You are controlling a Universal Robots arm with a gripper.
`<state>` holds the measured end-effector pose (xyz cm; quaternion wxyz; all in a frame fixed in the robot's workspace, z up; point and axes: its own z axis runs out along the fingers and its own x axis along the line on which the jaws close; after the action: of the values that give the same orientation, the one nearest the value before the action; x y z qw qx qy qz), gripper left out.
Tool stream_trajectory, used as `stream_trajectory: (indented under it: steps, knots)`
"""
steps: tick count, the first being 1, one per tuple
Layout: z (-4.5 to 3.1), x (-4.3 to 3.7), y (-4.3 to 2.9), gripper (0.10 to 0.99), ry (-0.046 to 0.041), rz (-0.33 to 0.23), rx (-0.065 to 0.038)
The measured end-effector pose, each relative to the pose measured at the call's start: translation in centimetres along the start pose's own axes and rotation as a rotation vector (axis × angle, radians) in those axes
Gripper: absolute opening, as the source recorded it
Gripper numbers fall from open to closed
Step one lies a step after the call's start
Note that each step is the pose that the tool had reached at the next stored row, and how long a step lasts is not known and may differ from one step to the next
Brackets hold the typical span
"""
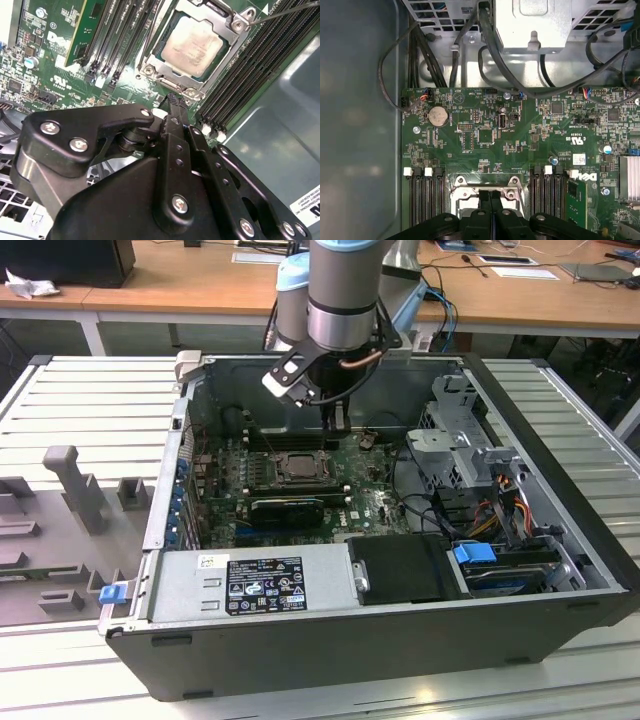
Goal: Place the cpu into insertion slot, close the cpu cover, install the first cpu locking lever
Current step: 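Place the cpu into insertion slot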
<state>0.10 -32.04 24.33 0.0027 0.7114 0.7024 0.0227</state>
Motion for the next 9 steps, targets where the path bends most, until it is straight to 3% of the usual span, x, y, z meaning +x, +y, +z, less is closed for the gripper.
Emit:
stream_trajectory:
  steps: [5, 9]
  knots:
    - [0.06, -0.01, -0.39, 0.106, 0.0, 0.0, 0.0]
    - [0.58, -0.03, -1.42, 0.106, 0.0024, -0.001, 0.0]
